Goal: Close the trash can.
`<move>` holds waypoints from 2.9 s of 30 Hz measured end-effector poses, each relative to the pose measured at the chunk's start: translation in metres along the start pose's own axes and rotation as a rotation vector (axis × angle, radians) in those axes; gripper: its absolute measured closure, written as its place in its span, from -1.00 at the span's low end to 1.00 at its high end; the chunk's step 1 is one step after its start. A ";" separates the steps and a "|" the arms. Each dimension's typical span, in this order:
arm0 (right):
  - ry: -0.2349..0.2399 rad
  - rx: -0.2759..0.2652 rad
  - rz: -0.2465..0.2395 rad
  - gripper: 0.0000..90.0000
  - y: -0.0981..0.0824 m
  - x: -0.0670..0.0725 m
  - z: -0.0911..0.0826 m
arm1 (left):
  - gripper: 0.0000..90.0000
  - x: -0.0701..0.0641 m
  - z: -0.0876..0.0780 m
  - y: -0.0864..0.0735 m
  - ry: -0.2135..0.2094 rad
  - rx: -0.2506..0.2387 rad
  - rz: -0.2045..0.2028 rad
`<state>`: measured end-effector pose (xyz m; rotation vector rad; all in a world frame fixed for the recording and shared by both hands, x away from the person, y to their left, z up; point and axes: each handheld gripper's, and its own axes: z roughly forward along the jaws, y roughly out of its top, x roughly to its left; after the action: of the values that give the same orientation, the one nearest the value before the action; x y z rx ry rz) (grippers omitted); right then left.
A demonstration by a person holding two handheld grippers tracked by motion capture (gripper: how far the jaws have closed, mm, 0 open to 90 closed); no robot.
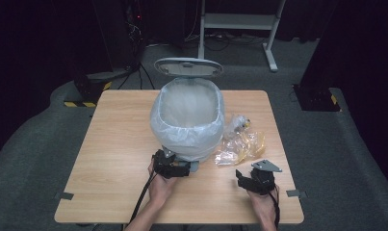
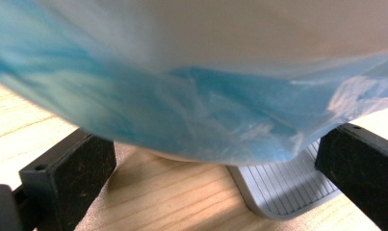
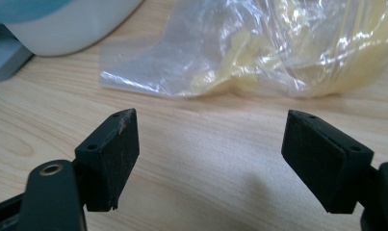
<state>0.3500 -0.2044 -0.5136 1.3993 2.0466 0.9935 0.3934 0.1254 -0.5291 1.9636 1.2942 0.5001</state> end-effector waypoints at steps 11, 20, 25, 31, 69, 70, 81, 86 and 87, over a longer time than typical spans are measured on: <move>0.022 -0.023 -0.019 -0.51 0.019 0.001 0.001 | -0.98 0.001 0.002 0.000 -0.011 -0.006 -0.022; 0.019 -0.020 -0.020 -0.49 0.036 -0.002 0.011 | -0.98 0.002 0.002 0.000 -0.027 -0.002 -0.029; -0.002 -0.018 -0.015 -0.48 0.043 -0.006 0.017 | -0.98 0.003 0.002 0.000 -0.027 -0.002 -0.029; -0.010 -0.003 -0.019 -0.46 0.051 -0.008 0.025 | -0.98 0.001 0.003 0.000 -0.028 -0.014 -0.045; -0.027 0.097 -0.033 0.33 0.046 -0.029 0.070 | -0.98 0.000 0.002 0.000 -0.011 -0.010 -0.024; -0.023 0.098 -0.036 0.38 0.046 -0.029 0.069 | -0.98 0.000 0.002 0.000 -0.011 -0.010 -0.024; -0.007 0.079 -0.066 0.90 0.040 -0.027 0.064 | -0.98 0.000 0.002 0.000 -0.011 -0.009 -0.024; 0.006 0.063 -0.058 0.94 0.038 -0.028 0.059 | -0.98 0.000 0.002 0.000 -0.013 -0.011 -0.027; 0.011 0.054 -0.052 0.95 0.038 -0.029 0.057 | -0.98 0.000 0.002 0.000 -0.013 -0.010 -0.026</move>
<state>0.4242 -0.2053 -0.5209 1.3635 2.1215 0.9323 0.3947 0.1250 -0.5302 1.9357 1.3054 0.4796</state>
